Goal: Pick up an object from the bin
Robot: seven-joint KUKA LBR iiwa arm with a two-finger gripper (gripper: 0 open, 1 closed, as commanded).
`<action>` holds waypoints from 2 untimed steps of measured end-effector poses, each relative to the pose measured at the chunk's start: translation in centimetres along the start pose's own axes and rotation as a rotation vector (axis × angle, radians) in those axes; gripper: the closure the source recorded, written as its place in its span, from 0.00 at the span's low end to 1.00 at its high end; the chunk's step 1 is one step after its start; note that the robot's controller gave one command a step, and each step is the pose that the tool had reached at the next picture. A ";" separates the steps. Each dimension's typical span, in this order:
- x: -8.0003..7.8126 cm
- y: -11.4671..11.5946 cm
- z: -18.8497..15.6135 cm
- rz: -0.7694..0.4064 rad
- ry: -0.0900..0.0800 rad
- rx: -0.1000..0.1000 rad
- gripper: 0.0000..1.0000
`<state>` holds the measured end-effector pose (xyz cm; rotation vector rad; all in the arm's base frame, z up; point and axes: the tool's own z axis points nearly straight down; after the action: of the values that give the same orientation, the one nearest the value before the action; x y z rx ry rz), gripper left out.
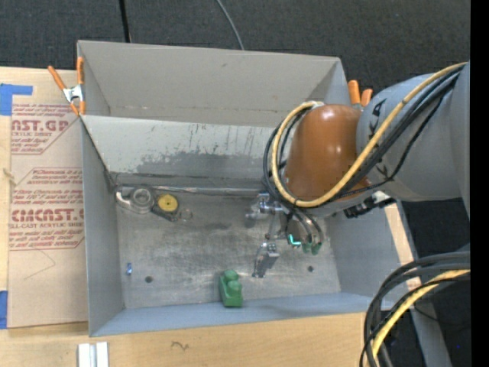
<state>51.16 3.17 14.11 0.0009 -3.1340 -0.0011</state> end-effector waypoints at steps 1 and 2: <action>2.4 4.6 6.7 -0.418 -0.030 0.003 0.00; 3.0 4.2 4.1 -0.720 -0.009 0.003 0.00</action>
Offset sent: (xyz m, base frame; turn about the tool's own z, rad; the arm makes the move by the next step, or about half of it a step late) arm -0.0314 0.0443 -0.0711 -0.4161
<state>48.13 7.40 10.00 1.1083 -2.9420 -0.0010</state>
